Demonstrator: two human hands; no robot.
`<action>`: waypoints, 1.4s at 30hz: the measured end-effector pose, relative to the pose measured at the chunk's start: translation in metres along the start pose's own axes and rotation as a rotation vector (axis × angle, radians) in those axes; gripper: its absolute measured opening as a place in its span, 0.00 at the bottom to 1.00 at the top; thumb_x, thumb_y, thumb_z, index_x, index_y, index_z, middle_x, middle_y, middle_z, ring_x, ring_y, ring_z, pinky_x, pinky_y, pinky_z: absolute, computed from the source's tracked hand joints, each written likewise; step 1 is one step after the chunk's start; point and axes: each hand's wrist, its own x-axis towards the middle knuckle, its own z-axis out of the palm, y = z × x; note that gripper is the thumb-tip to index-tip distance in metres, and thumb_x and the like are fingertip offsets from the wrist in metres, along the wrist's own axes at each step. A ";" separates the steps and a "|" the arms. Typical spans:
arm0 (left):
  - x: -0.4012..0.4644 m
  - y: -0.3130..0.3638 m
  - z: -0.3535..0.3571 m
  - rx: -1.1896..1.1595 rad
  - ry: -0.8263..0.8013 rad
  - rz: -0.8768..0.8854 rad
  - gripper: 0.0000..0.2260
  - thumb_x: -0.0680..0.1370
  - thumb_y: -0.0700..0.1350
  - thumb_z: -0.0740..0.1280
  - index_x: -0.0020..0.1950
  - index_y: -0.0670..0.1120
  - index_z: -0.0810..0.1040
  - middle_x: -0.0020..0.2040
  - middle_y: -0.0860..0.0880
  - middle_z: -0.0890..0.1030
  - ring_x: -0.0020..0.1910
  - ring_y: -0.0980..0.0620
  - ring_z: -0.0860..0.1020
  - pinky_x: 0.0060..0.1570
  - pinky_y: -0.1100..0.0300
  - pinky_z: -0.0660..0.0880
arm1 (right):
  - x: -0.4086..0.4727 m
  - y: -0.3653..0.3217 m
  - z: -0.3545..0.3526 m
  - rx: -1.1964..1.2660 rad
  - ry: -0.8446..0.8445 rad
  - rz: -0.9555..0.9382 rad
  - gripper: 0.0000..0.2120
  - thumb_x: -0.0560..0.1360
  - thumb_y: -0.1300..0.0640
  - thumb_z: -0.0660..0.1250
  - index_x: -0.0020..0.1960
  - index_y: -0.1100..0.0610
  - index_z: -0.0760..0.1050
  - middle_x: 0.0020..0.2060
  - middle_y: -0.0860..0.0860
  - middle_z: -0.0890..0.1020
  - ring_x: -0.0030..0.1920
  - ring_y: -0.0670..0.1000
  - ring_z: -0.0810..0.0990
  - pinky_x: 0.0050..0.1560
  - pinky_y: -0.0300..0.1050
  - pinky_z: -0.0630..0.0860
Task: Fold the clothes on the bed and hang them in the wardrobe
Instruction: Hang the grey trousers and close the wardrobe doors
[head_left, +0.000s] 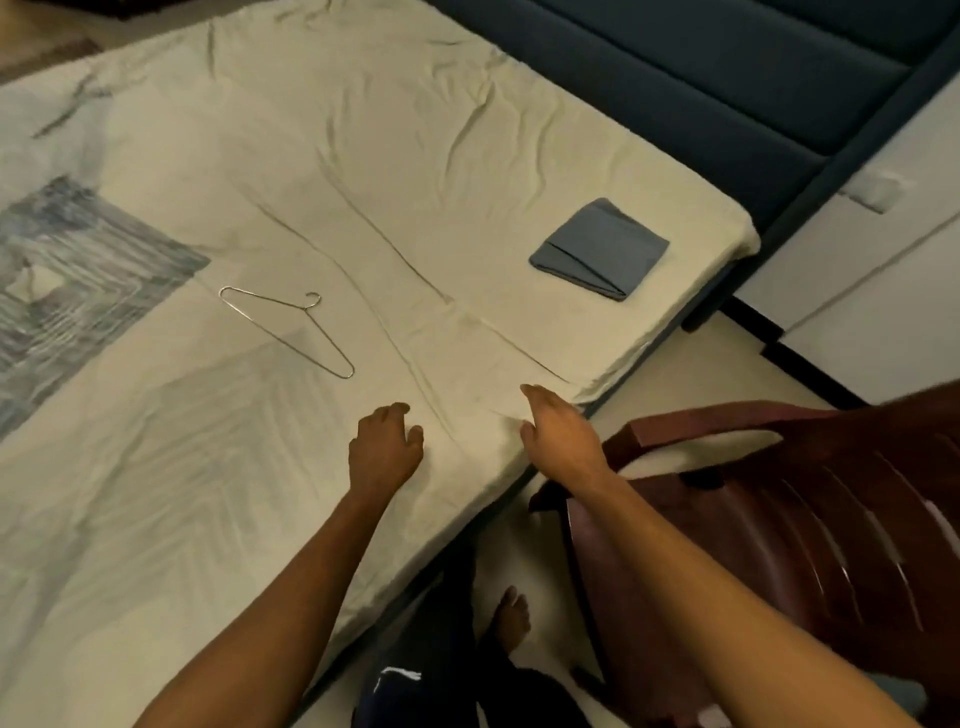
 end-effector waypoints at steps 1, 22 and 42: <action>0.012 -0.006 0.003 -0.012 0.008 -0.037 0.19 0.81 0.48 0.62 0.71 0.45 0.72 0.69 0.43 0.74 0.68 0.42 0.71 0.60 0.46 0.73 | 0.018 -0.001 0.002 -0.004 -0.031 -0.016 0.25 0.81 0.58 0.59 0.77 0.59 0.60 0.74 0.55 0.68 0.72 0.56 0.68 0.69 0.51 0.67; 0.295 -0.148 0.077 -0.388 0.230 -0.863 0.22 0.73 0.50 0.73 0.63 0.40 0.76 0.61 0.37 0.79 0.60 0.35 0.78 0.60 0.46 0.75 | 0.249 0.021 0.137 0.480 -0.107 0.157 0.18 0.81 0.56 0.64 0.69 0.55 0.72 0.67 0.50 0.77 0.66 0.52 0.75 0.66 0.48 0.70; 0.234 0.180 0.206 -0.762 -0.283 -0.096 0.12 0.81 0.31 0.53 0.50 0.41 0.74 0.36 0.40 0.80 0.28 0.44 0.80 0.30 0.53 0.80 | 0.296 0.193 0.051 1.314 -0.013 0.480 0.33 0.77 0.39 0.65 0.76 0.51 0.59 0.64 0.50 0.75 0.54 0.52 0.82 0.55 0.49 0.81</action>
